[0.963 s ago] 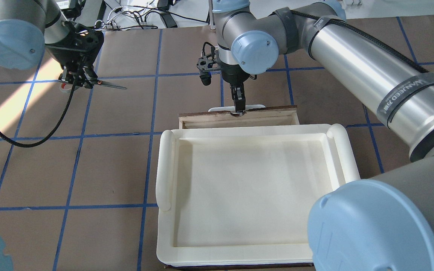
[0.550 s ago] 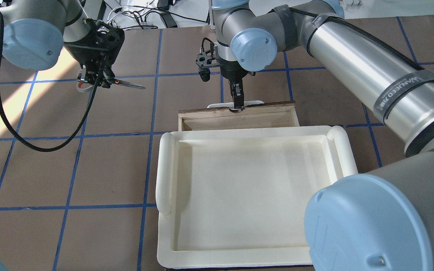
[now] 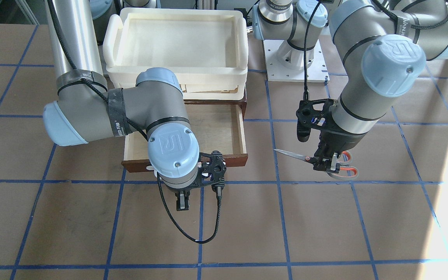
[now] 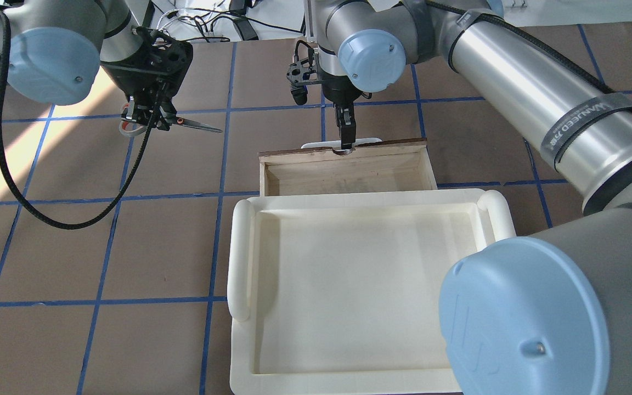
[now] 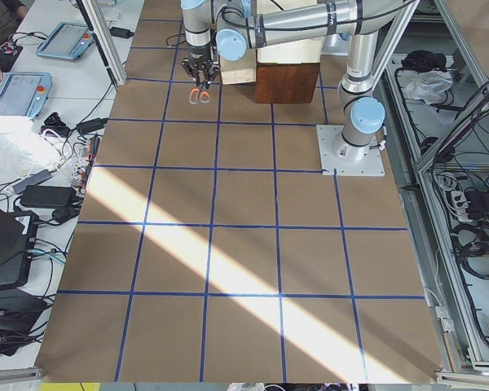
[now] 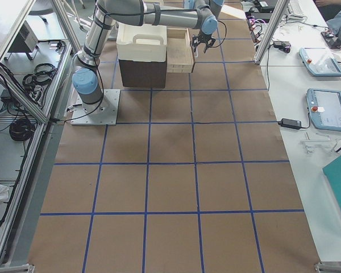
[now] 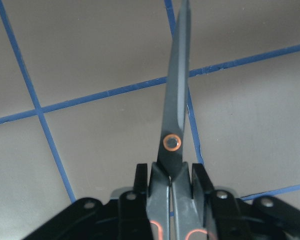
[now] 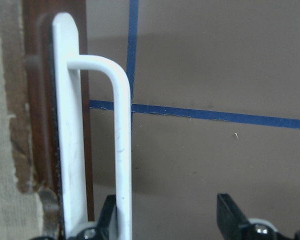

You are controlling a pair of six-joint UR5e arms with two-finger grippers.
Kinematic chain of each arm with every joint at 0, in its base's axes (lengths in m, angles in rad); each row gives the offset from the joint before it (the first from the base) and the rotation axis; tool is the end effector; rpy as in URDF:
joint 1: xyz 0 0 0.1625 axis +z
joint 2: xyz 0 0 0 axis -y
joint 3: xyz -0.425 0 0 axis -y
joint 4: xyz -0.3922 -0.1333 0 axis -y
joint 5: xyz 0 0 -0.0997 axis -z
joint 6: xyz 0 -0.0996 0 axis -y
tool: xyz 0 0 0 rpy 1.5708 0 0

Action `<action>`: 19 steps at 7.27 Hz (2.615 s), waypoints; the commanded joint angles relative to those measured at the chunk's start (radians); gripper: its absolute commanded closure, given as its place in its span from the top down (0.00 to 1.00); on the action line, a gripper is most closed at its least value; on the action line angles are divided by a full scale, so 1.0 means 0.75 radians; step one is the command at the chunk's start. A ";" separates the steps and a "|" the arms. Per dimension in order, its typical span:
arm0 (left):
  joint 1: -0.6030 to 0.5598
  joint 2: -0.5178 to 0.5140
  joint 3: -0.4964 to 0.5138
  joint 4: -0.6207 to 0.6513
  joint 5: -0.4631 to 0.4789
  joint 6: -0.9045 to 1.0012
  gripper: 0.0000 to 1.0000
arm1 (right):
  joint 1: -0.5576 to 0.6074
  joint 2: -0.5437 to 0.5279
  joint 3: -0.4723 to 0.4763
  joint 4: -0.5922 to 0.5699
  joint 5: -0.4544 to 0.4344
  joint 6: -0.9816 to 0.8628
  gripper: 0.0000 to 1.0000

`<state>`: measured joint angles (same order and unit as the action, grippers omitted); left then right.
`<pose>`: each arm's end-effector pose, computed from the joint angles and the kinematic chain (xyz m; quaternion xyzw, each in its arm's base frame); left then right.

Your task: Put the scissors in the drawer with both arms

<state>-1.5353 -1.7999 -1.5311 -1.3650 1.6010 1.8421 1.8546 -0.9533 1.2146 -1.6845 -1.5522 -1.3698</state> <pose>-0.1095 -0.5873 0.4046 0.7852 0.6190 0.0073 0.0155 0.3283 -0.6427 0.2945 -0.7333 0.6759 0.0583 0.0460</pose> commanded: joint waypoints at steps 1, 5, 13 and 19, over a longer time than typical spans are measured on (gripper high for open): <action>-0.021 0.011 -0.004 -0.008 0.001 -0.036 0.00 | -0.004 0.003 -0.008 -0.028 0.006 -0.008 0.76; -0.027 0.009 -0.004 -0.008 0.001 -0.043 0.00 | -0.006 0.021 -0.030 -0.035 0.006 -0.010 0.88; -0.306 0.031 -0.004 -0.066 -0.001 -0.351 0.00 | -0.308 -0.606 0.204 0.059 -0.019 0.521 1.00; -0.573 -0.038 -0.010 -0.047 -0.069 -0.566 0.00 | -0.385 -0.838 0.289 0.186 -0.002 1.626 1.00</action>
<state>-1.9411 -1.8120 -1.5374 -1.4023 1.5528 1.4294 1.5654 -1.5615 1.4230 -1.5543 -1.5597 -0.3048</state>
